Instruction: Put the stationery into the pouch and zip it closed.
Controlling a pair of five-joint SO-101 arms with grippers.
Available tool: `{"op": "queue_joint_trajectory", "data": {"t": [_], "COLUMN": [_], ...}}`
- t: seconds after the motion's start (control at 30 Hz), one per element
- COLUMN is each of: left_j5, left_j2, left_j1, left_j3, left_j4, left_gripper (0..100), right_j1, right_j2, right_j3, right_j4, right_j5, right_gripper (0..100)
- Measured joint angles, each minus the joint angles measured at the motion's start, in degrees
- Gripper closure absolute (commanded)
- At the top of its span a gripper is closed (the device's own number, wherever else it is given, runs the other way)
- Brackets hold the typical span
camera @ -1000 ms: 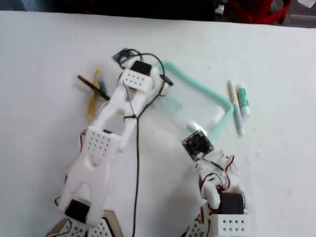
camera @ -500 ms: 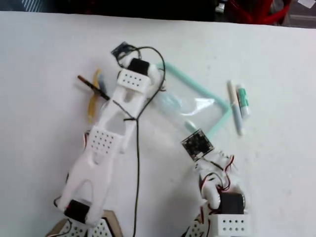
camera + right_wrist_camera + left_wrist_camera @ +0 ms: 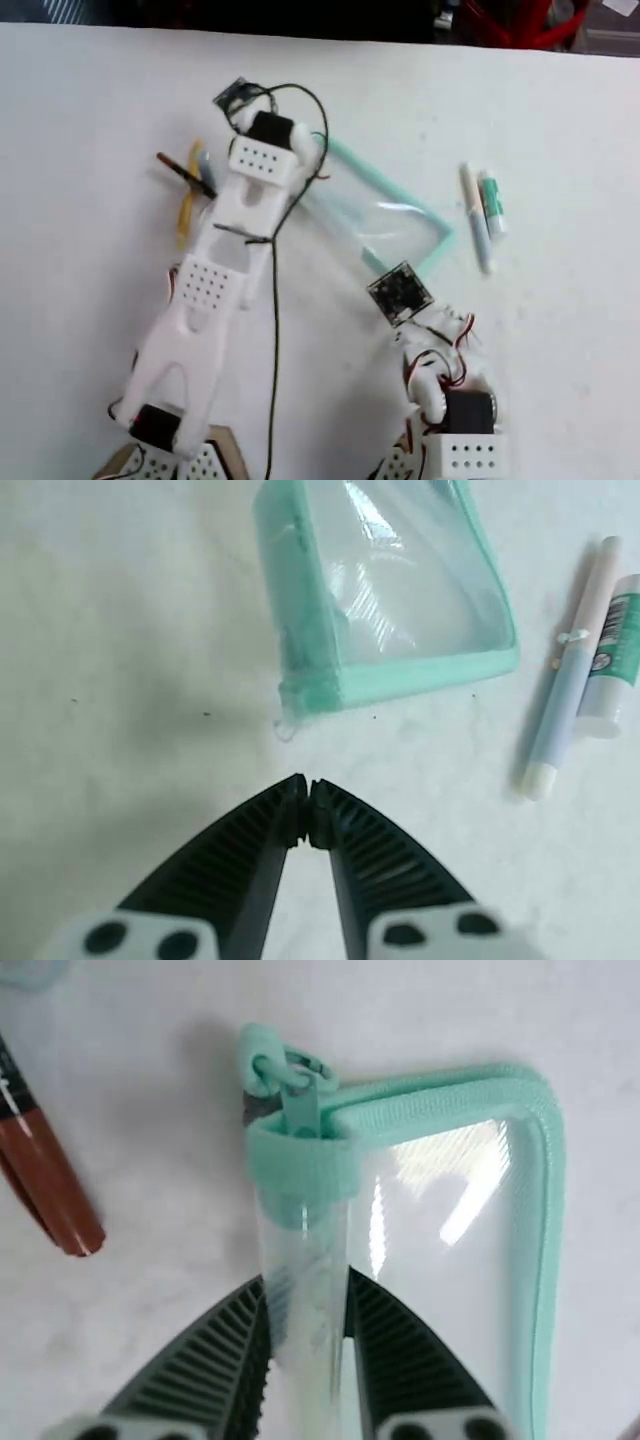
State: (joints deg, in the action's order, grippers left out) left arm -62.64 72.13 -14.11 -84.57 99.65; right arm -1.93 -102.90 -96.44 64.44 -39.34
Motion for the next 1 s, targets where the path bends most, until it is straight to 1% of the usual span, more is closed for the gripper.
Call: {"op": "queue_joint_trajectory", "data": {"t": [0.17,0.3,0.43,0.5,0.6,0.7,0.77,0.87,1.0], "left_j5": [0.00,0.00,0.18,2.11,6.68,14.51,22.42,37.45,61.54], "left_j2": [-0.35,-4.92,-13.01,-18.46,-27.60,-37.71,-44.92,-54.42,-61.98], "left_j1": [0.00,0.09,0.09,-0.35,-2.90,-5.80,-7.30,-7.91,-7.74], "left_j3": [-0.09,0.97,7.74,12.92,20.84,24.70,25.14,25.49,25.67], "left_j4": [0.18,1.05,1.67,1.76,2.11,2.02,2.29,1.93,1.58], "left_gripper": [98,98,98,98,98,98,98,98,98], "right_j1": [0.00,0.00,0.00,0.00,0.00,-0.26,-0.26,-0.18,-0.09], "right_j2": [0.00,0.00,0.00,0.00,0.00,0.09,0.09,0.09,0.09], "right_j3": [0.00,0.00,0.00,0.00,0.00,0.00,0.00,0.00,0.00], "right_j4": [0.00,0.00,0.00,0.00,0.00,0.00,0.00,0.00,0.00], "right_j5": [0.00,0.00,0.00,0.00,0.00,0.00,0.00,0.00,0.00], "right_gripper": [97.8,97.8,97.8,97.8,97.8,97.8,97.8,97.8,97.8]}}
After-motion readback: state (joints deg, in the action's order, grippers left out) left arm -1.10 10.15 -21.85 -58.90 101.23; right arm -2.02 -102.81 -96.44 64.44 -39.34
